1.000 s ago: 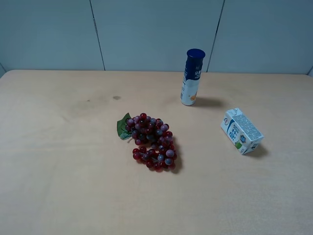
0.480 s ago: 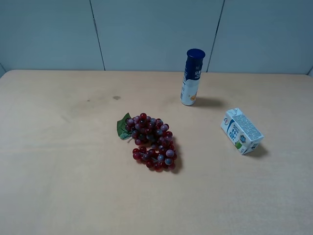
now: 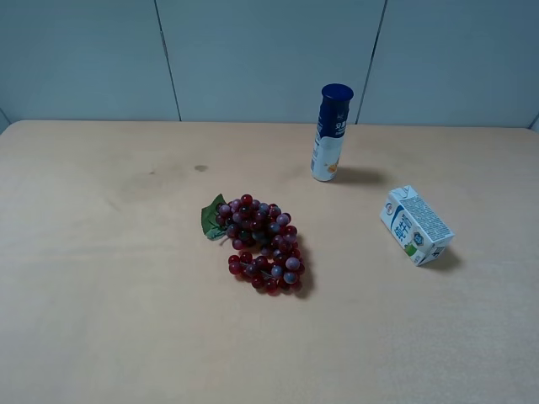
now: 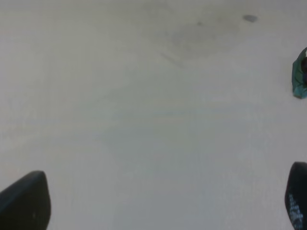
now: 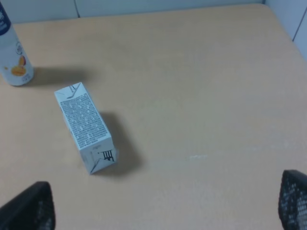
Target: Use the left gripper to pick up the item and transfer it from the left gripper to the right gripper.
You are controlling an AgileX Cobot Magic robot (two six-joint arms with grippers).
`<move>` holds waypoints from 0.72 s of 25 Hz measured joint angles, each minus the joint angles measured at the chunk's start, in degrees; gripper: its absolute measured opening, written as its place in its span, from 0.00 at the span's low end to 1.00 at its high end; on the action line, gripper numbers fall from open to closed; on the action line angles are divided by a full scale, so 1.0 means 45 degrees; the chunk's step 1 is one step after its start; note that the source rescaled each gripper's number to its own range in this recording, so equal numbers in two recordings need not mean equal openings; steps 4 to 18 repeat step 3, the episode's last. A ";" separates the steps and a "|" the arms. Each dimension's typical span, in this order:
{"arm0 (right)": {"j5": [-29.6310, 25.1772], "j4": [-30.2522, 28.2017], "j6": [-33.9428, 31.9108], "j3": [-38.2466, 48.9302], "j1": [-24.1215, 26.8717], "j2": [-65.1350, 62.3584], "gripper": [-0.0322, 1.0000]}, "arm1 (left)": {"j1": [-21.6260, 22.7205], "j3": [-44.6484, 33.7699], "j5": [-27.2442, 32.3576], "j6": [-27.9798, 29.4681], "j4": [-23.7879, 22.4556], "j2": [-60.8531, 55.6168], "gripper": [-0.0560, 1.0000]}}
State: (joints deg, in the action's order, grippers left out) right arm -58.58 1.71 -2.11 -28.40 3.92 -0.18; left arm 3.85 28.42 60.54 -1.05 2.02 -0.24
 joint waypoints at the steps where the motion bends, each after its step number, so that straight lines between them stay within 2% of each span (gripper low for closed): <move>1: 0.0000 0.0000 0.0000 0.0000 0.0000 0.0000 1.00 | 0.0000 0.0000 0.0000 0.0000 0.0000 0.0000 0.96; 18: 0.0000 0.0000 0.0000 0.0000 0.0000 0.0000 1.00 | 0.0000 0.0000 0.0000 0.0000 0.0000 0.0000 0.96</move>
